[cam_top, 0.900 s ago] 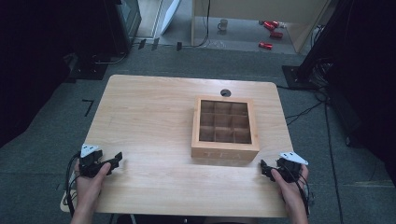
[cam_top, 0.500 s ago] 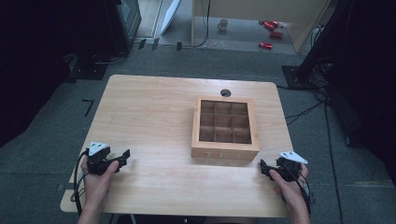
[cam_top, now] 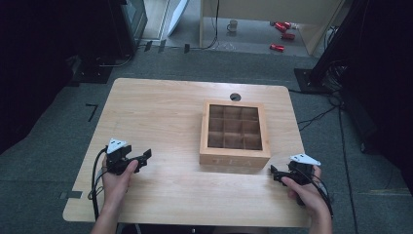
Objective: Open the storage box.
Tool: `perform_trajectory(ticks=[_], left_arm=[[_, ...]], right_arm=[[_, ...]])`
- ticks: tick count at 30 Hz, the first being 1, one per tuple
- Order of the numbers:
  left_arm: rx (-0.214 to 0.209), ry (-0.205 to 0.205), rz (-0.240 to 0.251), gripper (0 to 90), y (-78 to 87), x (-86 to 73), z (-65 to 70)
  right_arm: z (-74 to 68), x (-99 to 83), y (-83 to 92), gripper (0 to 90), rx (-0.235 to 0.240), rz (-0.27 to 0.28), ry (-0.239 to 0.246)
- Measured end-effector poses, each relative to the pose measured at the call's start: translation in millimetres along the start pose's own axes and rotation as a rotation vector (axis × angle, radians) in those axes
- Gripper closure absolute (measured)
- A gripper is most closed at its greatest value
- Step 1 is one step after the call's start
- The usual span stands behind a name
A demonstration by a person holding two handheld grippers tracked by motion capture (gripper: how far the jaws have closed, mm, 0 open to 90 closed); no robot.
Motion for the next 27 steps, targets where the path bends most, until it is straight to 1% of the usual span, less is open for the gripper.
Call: perform_trajectory(ticks=[1, 3, 5, 8, 9, 13, 14, 15, 16, 17, 18, 20, 22, 23, 24, 25, 27], left_arm=[[-0.007, -0.006, 0.002, 14.4, -1.7, 3.1, 3.6], [-0.013, -0.017, 0.007, 14.4, -5.5, 8.6, 11.2], [-0.029, -0.026, 0.011, 14.4, -9.0, 13.6, 19.5], [-0.051, -0.052, 0.017, 14.4, -13.2, 20.3, 32.5], [-0.067, -0.066, 0.02, 14.5, -16.8, 23.9, 41.3], [-0.117, -0.107, 0.021, 14.5, -25.4, 29.7, 61.2], [-0.132, -0.118, 0.019, 14.5, -26.8, 30.1, 66.2], [-0.132, -0.118, 0.019, 14.5, -26.8, 30.1, 66.2], [-0.147, -0.126, 0.016, 14.5, -28.5, 30.1, 71.1], [-0.169, -0.145, 0.002, 14.4, -31.7, 29.6, 79.7], [-0.169, -0.145, 0.002, 14.5, -31.7, 29.6, 79.7], [-0.19, -0.157, 0.0, 14.5, -32.9, 29.0, 86.1], [-0.208, -0.157, 0.0, 14.5, -34.2, 28.4, 91.7], [-0.217, -0.163, 0.001, 14.5, -36.4, 27.4, 98.3], [-0.224, -0.171, -0.003, 14.5, -37.6, 26.7, 101.9], [-0.224, -0.171, -0.003, 14.5, -37.6, 26.7, 101.9], [-0.235, -0.184, -0.007, 14.5, -40.3, 25.0, 109.4]], right_arm=[[-0.7, -0.3, 0.4, 5.8, -0.006, 0.002, -0.003], [-0.8, -0.4, 0.5, 5.8, -0.007, 0.002, -0.004], [-0.7, -0.4, 0.4, 5.9, -0.006, 0.001, -0.005], [-0.7, -0.4, 0.5, 5.8, -0.006, 0.001, -0.006], [-0.7, -0.4, 0.5, 5.8, -0.005, 0.001, -0.006], [-1.8, -1.0, 1.0, 5.9, -0.017, 0.002, -0.016], [-2.0, -1.2, 1.3, 5.9, -0.019, 0.002, -0.017], [-2.0, -1.2, 1.3, 5.9, -0.019, 0.002, -0.017], [-2.2, -1.3, 1.3, 5.9, -0.02, 0.002, -0.019], [-2.2, -1.3, 1.4, 5.8, -0.02, 0.002, -0.019], [-2.3, -1.3, 1.4, 5.8, -0.02, 0.002, -0.02], [-2.3, -1.3, 1.4, 5.8, -0.021, 0.002, -0.02], [-2.4, -1.2, 1.3, 5.7, -0.021, 0.001, -0.02], [-2.4, -1.3, 1.3, 5.5, -0.022, 0.001, -0.021], [-2.4, -1.4, 1.4, 3.6, -0.025, -0.001, -0.023], [-1.9, -1.6, 1.2, 1.7, -0.029, -0.007, -0.025], [-1.1, -1.8, 1.5, 1.4, -0.033, -0.012, -0.031]])
Point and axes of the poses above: each handheld gripper's, and its own axes: y roughly backward along the jaws, x roughly out of its top, z roughly to its right, the point moved 2 cm from there along -y, roughly forward along the jaws, and after that the axes turned 4 degrees about -y, right-handed, at the moved point
